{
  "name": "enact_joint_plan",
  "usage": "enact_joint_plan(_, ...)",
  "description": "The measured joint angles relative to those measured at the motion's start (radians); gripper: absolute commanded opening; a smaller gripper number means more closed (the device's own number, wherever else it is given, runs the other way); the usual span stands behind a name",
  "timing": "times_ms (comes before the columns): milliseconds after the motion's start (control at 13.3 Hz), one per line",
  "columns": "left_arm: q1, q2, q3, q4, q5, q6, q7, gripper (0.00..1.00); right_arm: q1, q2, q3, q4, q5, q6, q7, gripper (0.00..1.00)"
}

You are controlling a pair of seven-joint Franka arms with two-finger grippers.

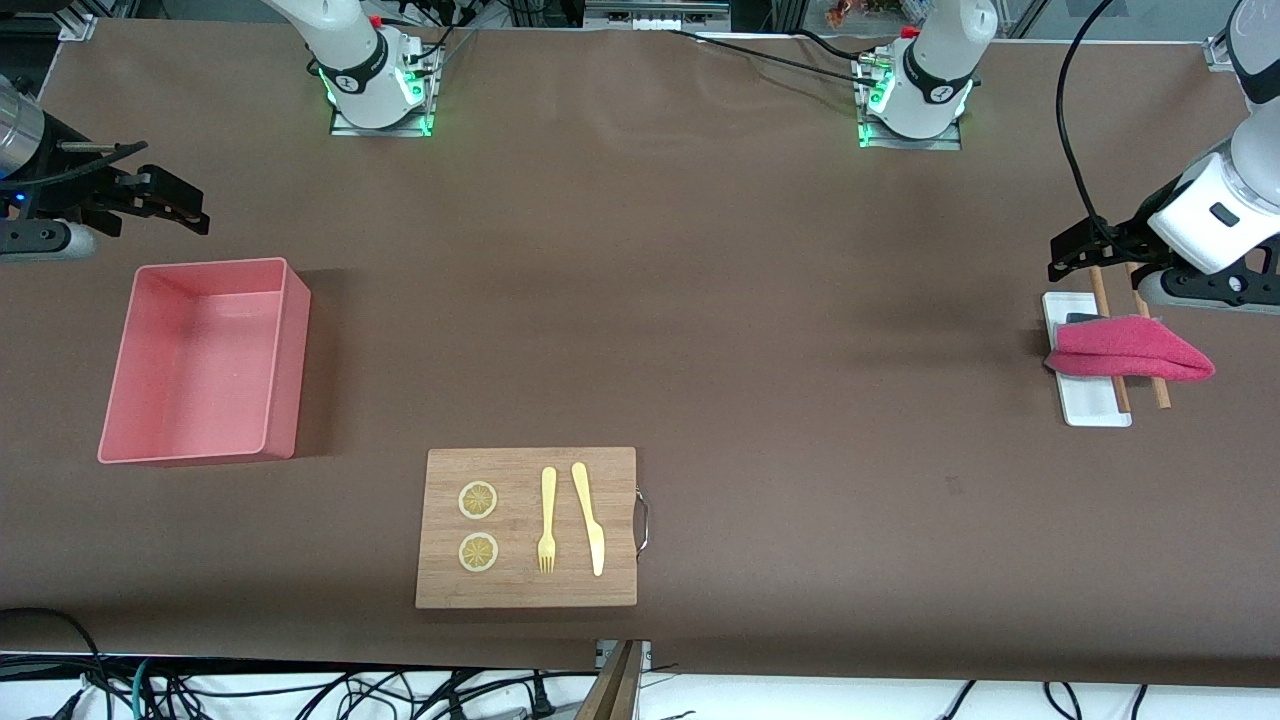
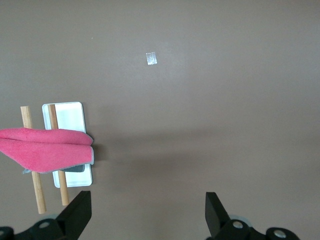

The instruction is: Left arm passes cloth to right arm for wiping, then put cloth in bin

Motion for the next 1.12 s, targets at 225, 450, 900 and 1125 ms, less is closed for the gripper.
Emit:
enact_joint_plan(225, 0.0, 0.001, -0.009, 0.002, 0.03, -0.005, 0.0, 1.0, 0.0, 0.0, 0.0, 0.0, 0.0, 0.0, 0.0, 0.99)
enact_joint_plan(450, 0.0, 0.001, -0.01, 0.004, 0.034, -0.007, 0.0, 1.0, 0.0, 0.0, 0.0, 0.0, 0.0, 0.0, 0.0, 0.99)
enact_joint_plan(900, 0.0, 0.001, -0.013, 0.006, 0.034, -0.01, 0.0, 1.0, 0.0, 0.0, 0.0, 0.0, 0.0, 0.0, 0.0, 0.99)
enact_joint_plan(1125, 0.001, 0.001, -0.014, 0.006, 0.034, -0.012, 0.0, 1.0, 0.0, 0.0, 0.0, 0.0, 0.0, 0.001, 0.0, 0.99)
